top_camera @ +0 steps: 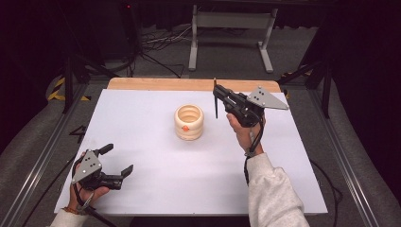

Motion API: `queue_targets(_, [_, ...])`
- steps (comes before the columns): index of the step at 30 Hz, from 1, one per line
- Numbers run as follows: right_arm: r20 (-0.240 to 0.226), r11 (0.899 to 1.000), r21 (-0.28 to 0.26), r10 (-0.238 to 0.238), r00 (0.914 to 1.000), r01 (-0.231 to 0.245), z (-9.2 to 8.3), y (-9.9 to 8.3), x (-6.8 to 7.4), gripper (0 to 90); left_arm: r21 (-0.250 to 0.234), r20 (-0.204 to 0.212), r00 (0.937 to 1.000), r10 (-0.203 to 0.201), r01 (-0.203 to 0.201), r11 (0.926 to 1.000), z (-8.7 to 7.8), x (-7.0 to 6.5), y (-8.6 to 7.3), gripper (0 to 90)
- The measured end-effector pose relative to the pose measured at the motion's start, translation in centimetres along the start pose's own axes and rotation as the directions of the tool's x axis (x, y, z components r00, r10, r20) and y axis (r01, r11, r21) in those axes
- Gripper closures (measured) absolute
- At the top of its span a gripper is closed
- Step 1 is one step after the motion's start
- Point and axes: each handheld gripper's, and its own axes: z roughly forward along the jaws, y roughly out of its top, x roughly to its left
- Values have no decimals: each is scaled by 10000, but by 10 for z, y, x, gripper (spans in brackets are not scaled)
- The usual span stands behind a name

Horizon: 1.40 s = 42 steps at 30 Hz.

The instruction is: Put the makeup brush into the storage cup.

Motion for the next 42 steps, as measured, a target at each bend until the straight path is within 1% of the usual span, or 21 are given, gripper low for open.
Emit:
queue_targets(1, [0, 10000, 0, 0, 10000, 0, 0, 0, 0, 845, -13, -3, 10000, 44, -44, 10000, 0, 0, 0, 14])
queue_targets(2, [-16, 10000, 19, -44, 10000, 44, 4, -1, 1, 845, 3, -7, 10000, -5, 5, 10000, 0, 0, 0, 14])
queue_targets(5, [-74, 10000, 20, -51, 10000, 51, 7, -2, 1, 845, 3, 23, 10000, -1, 1, 10000, 0, 0, 0, 14])
queue_targets(14, [-228, 9997, -135, 190, 9996, -193, 16, -4, 0, 845, -80, 61, 10000, -55, 56, 10000, 1, -1, 0, 14])
queue_targets(17, [-362, 9993, -245, 262, 9990, -271, 20, -4, 1, 845, -90, 70, 10000, 55, -55, 9999, 0, -1, 0, 14])
queue_targets(19, [-411, 9993, -281, 232, 9989, -244, 22, -4, 3, 845, -149, 61, 10000, 11, -10, 9999, 0, -1, 0, 13])
queue_targets(22, [-494, 9991, -327, 244, 9985, -260, 26, -4, 5, 845, -197, 126, 9999, 68, -65, 9998, -1, -2, 0, 13])
queue_targets(26, [-563, 9991, -306, 293, 9980, -310, 31, -7, 7, 845, -306, 150, 9999, 29, -24, 9995, 0, -2, 1, 14])
queue_targets(29, [-633, 9985, -322, 425, 9971, -446, 36, -10, 9, 845, -410, 212, 9997, 86, -77, 9991, -1, -3, 1, 12])
queue_targets(31, [-677, 9989, -260, 383, 9970, -402, 39, -12, 10, 845, -392, 234, 9997, 70, -61, 9992, -2, -3, 1, 12])
queue_targets(33, [-696, 9987, -229, 442, 9966, -459, 42, -14, 10, 845, -519, 281, 9995, 121, -106, 9986, -3, -2, 1, 12])
queue_targets(35, [-711, 9988, -201, 421, 9966, -436, 44, -15, 10, 845, -546, 322, 9995, 81, -63, 9985, -3, -2, 1, 11])
queue_targets(38, [-732, 9987, -153, 469, 9962, -481, 48, -17, 11, 845, -666, 314, 9995, -82, 103, 9977, -3, -1, 0, 11])
queue_targets(42, [-824, 9984, -104, 543, 9951, -553, 53, -21, 12, 845, -701, 325, 9994, -95, 117, 9975, -3, -1, 0, 13])
